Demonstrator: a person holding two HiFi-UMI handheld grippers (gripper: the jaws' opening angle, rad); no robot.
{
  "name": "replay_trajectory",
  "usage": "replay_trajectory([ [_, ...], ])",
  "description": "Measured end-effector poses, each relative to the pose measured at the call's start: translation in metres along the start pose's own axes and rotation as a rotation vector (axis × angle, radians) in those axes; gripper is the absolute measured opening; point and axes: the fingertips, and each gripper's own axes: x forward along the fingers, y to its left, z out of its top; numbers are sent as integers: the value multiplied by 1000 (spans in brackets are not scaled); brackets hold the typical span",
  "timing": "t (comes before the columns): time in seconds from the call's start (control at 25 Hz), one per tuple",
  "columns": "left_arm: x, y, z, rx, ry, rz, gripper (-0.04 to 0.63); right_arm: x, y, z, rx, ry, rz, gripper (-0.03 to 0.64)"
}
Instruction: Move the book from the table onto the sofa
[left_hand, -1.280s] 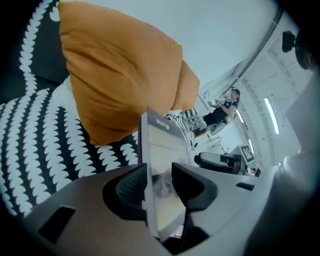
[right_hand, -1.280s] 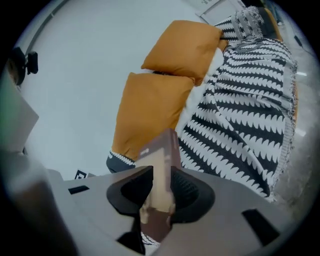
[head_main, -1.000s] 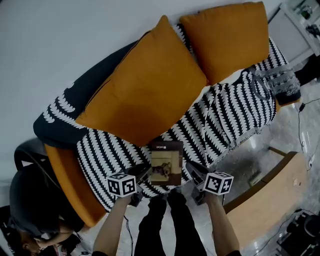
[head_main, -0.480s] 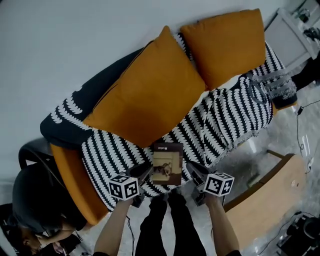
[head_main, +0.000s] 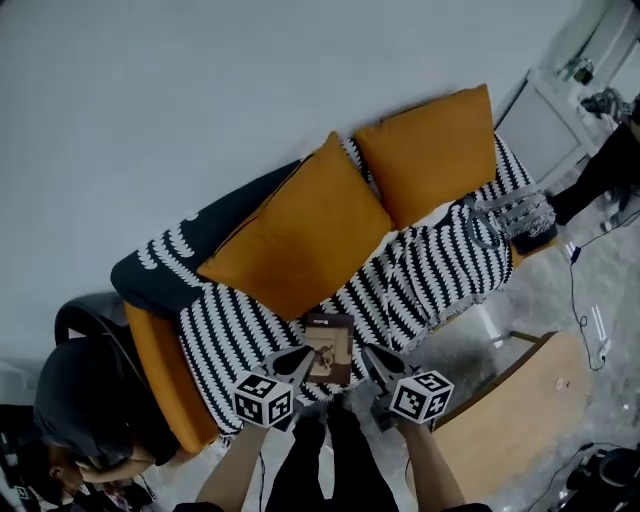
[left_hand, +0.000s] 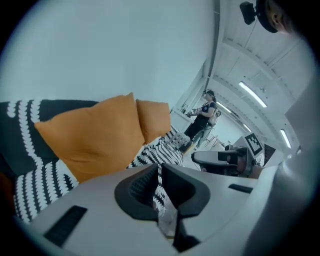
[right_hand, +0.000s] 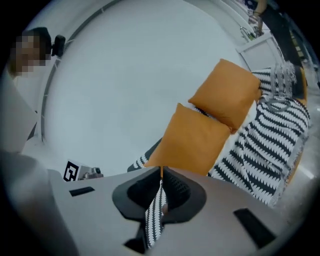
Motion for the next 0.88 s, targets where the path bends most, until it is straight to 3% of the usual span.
replay_trajectory([
  [0.48,-97,-131,141,202,-223,-89,17,-88,148,108,-269,-181,87,26],
  [0.88,-158,-199,191,326,-352,-148,16,-137,230,150,-416,-308,132,25],
])
